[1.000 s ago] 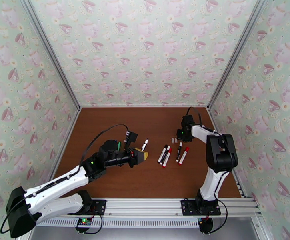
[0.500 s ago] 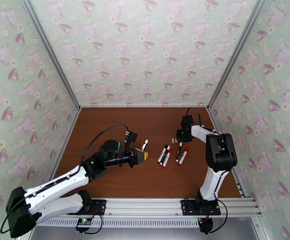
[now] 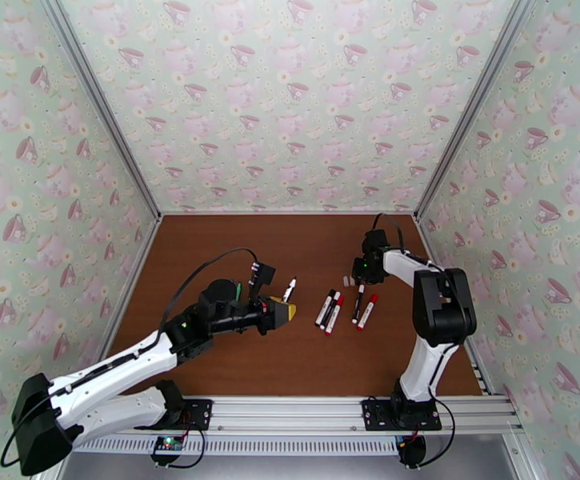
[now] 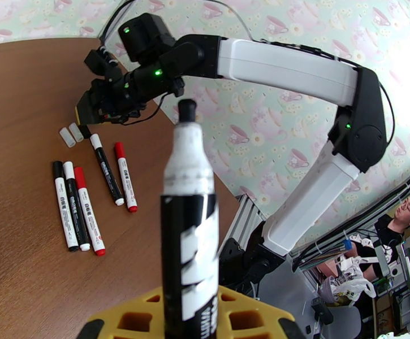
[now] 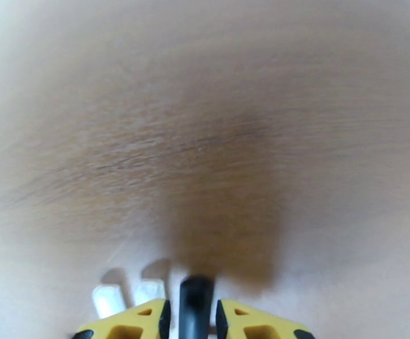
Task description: Open the pen caps
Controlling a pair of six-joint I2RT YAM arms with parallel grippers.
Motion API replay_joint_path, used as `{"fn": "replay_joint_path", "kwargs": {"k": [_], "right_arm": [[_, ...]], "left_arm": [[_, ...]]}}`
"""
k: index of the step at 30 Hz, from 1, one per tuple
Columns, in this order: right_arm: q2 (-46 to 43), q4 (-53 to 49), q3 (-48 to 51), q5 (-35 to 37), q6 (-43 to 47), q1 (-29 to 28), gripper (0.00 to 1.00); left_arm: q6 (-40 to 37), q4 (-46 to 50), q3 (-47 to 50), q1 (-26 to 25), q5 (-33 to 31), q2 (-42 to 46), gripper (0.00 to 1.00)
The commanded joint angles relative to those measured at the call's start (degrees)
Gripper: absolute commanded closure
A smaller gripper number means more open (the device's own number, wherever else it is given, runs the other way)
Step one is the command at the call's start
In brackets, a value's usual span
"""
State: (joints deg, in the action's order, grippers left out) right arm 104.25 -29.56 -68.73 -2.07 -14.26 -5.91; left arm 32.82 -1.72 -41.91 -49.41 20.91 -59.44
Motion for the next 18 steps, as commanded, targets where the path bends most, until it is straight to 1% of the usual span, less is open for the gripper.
{"fn": "replay_joint_path", "kwargs": {"k": [1,5,7,10,13,18], "right_arm": [[-7.6,1.2,3.1,2.2,-2.4,-1.6,0.68],[-17.3,3.3,9.7,2.3,-4.7,-3.8,0.67],[-23.0,4.5,13.4,1.1,-5.7,-4.8,0.66],[-31.9,6.1,18.9,-4.0,-7.4,-6.9,0.65],[-40.1,6.4,23.5,-7.2,-9.8,-9.4,0.64],[-49.9,7.3,29.8,-16.3,-13.4,-11.3,0.57]], "left_arm": [[-0.7,1.0,-0.9,0.2,-2.8,-0.8,0.98],[-0.3,1.7,-1.0,0.2,-4.8,-1.1,0.97],[-0.7,2.9,-1.1,0.1,-6.0,-0.8,0.97],[-1.4,5.6,-1.2,0.4,-9.7,-0.6,0.96],[-1.6,9.5,-1.1,0.5,-14.2,-0.8,0.94],[-1.7,19.0,-2.6,2.3,-22.7,-3.3,0.94]]}}
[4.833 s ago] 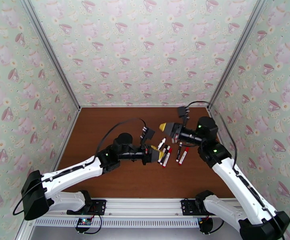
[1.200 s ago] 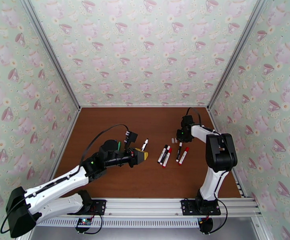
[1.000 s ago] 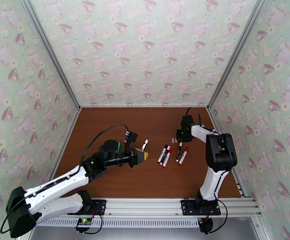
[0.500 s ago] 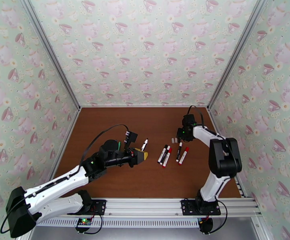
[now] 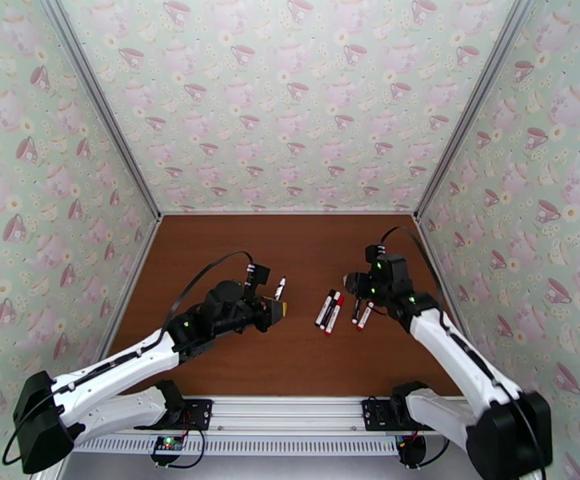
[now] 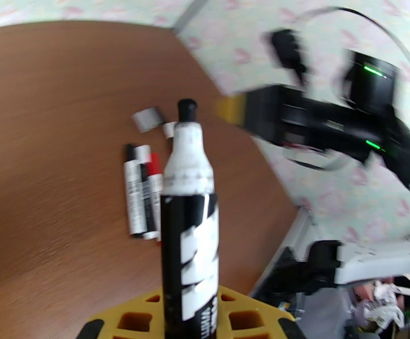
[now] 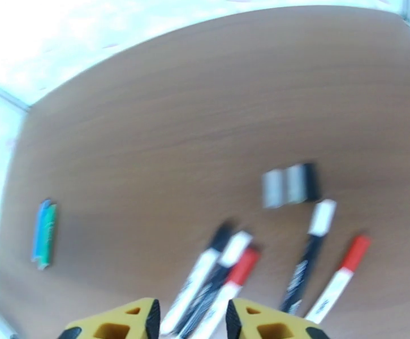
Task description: Open the pen caps
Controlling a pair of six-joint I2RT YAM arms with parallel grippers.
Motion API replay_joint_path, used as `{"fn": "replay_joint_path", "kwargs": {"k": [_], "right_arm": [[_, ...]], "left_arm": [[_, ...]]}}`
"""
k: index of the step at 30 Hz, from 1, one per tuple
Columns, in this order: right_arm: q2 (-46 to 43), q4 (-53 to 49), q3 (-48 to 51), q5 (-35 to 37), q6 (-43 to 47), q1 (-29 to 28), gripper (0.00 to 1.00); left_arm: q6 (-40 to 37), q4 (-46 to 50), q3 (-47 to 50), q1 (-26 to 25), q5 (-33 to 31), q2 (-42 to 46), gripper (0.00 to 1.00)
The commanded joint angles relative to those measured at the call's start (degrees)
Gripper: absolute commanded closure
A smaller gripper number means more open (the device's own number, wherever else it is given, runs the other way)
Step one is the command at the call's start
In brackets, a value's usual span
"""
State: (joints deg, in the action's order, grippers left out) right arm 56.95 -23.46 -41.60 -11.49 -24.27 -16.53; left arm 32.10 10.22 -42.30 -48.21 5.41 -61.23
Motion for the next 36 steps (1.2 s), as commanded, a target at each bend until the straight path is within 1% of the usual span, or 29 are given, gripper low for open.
{"fn": "replay_joint_path", "kwargs": {"k": [1,4,8,10,12,15,17,24,32,36], "right_arm": [[-4.0,1.5,3.8,-9.4,-3.7,-0.9,0.54],[-8.5,1.6,6.2,-15.4,-4.0,-1.2,0.48],[-12.3,0.6,8.0,-20.1,-4.2,-1.2,0.37],[-14.1,0.2,8.7,-22.5,-4.6,-1.2,0.29],[-15.6,0.0,9.3,-23.6,-4.8,-1.2,0.2],[-17.0,-1.1,9.8,-23.1,-4.5,-1.2,0.08],[-17.3,-1.3,9.8,-22.9,-4.5,-1.2,0.01],[-17.7,-1.8,10.0,-20.8,-4.4,-1.2,0.0],[-18.7,-2.4,10.8,-18.7,-4.5,-1.2,0.0],[-18.4,-2.7,10.4,-18.3,-4.2,-1.2,0.0]], "left_arm": [[-0.7,8.6,-2.8,1.5,-8.9,-2.3,0.95],[-0.7,9.5,-3.2,2.4,-12.0,-4.6,0.93],[-0.8,12.8,-5.7,3.7,-17.1,-10.3,0.93],[-1.2,14.1,-7.0,4.1,-19.8,-13.5,0.93],[-1.6,13.8,-7.4,4.7,-21.2,-16.2,0.93],[-2.3,13.7,-8.8,5.5,-22.8,-20.5,0.9],[-3.1,13.6,-9.8,5.7,-24.6,-23.2,0.89],[-6.5,13.5,-13.3,7.7,-28.7,-31.3,0.89],[-6.4,15.5,-18.6,9.8,-30.8,-38.8,0.88],[-6.4,17.1,-20.8,10.5,-31.3,-42.0,0.85]]}}
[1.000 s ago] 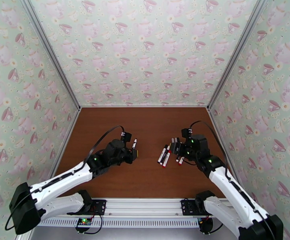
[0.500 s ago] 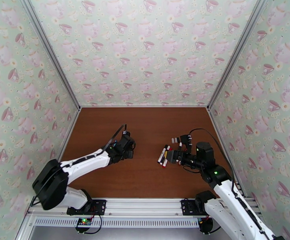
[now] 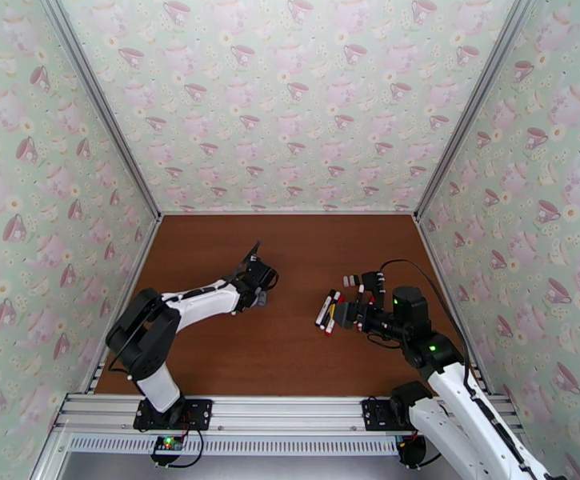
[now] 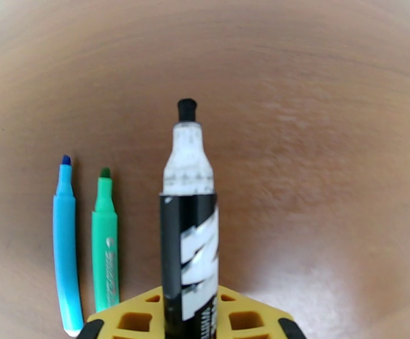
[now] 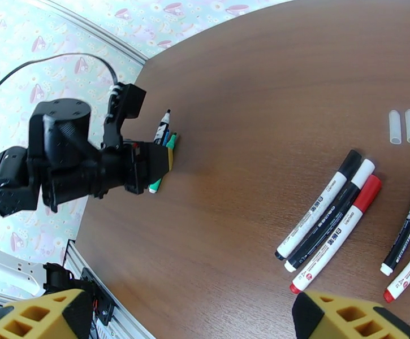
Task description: Open the pen caps
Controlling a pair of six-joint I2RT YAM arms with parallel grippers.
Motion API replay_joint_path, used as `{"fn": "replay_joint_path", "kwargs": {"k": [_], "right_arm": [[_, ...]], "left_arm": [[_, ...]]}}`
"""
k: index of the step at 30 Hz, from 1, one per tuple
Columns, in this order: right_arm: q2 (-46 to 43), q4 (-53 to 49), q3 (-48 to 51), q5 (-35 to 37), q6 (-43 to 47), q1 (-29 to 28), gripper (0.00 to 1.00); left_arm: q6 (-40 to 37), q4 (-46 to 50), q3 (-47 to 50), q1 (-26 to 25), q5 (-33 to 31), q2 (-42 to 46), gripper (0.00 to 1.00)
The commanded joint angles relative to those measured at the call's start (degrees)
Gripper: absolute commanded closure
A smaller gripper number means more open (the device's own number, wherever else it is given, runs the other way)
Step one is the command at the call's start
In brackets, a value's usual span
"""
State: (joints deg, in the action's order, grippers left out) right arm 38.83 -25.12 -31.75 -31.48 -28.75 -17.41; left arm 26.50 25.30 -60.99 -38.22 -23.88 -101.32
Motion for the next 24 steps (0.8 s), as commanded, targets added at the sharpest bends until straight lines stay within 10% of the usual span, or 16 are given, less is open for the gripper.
{"fn": "replay_joint_path", "kwargs": {"k": [1,24], "right_arm": [[-0.2,-1.2,0.5,1.8,0.3,-0.3,0.0],[1.4,-1.5,0.8,4.4,0.5,-0.3,0.0]], "left_arm": [[-0.7,2.3,-2.4,0.6,-1.8,-2.6,0.84],[1.8,3.9,0.1,1.6,-2.0,-2.7,0.65]]}}
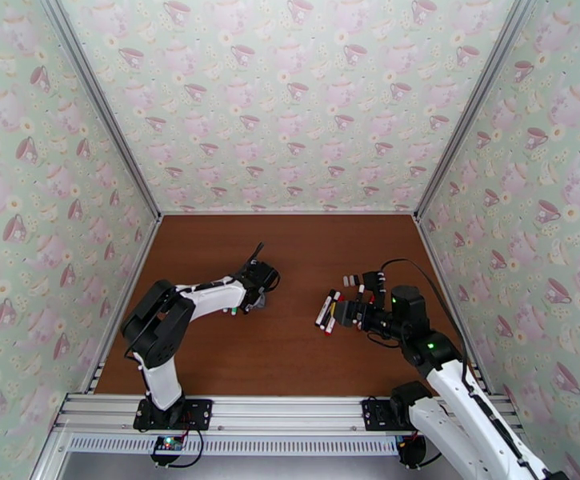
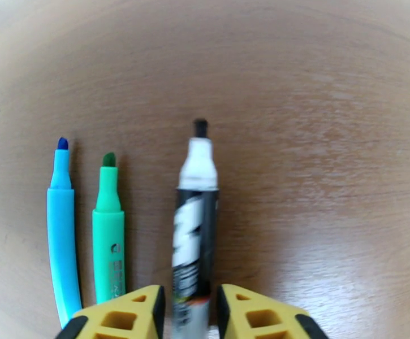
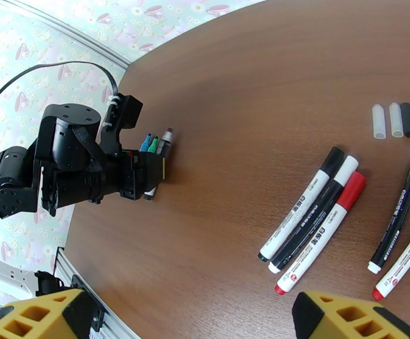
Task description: Open the pen caps
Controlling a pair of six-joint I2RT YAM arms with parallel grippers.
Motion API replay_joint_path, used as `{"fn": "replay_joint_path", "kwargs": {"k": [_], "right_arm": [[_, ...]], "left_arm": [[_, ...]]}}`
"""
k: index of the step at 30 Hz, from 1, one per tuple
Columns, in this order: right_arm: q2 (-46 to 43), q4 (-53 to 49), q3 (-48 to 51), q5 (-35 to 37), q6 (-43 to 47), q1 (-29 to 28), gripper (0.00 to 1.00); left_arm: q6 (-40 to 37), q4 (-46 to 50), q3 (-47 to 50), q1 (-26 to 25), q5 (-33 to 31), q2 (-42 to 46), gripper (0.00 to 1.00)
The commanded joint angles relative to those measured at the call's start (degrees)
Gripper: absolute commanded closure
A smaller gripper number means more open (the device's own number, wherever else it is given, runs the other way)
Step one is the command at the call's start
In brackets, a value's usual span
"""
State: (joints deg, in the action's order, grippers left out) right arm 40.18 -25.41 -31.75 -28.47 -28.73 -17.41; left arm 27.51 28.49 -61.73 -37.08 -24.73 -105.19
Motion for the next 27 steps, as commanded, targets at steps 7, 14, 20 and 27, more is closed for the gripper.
{"fn": "replay_joint_path", "kwargs": {"k": [7,14,20,27], "right_arm": [[0.6,-5.8,-0.4,9.5,-0.9,-0.3,0.02],[5.1,-10.4,-3.6,20.5,-2.1,-0.3,0.19],[14.7,-11.7,-7.6,27.5,-2.8,-0.3,0.45],[28.6,-10.0,-13.6,31.8,0.0,1.4,0.55]], "left_arm": [[0.9,-0.1,2.1,-1.2,-2.4,8.6,0.51],[3.0,-8.3,9.3,-4.5,9.3,21.6,0.42],[6.4,-19.2,17.2,-6.9,21.7,29.5,0.42],[10.5,-26.4,23.2,-10.8,24.4,34.6,0.35]]}}
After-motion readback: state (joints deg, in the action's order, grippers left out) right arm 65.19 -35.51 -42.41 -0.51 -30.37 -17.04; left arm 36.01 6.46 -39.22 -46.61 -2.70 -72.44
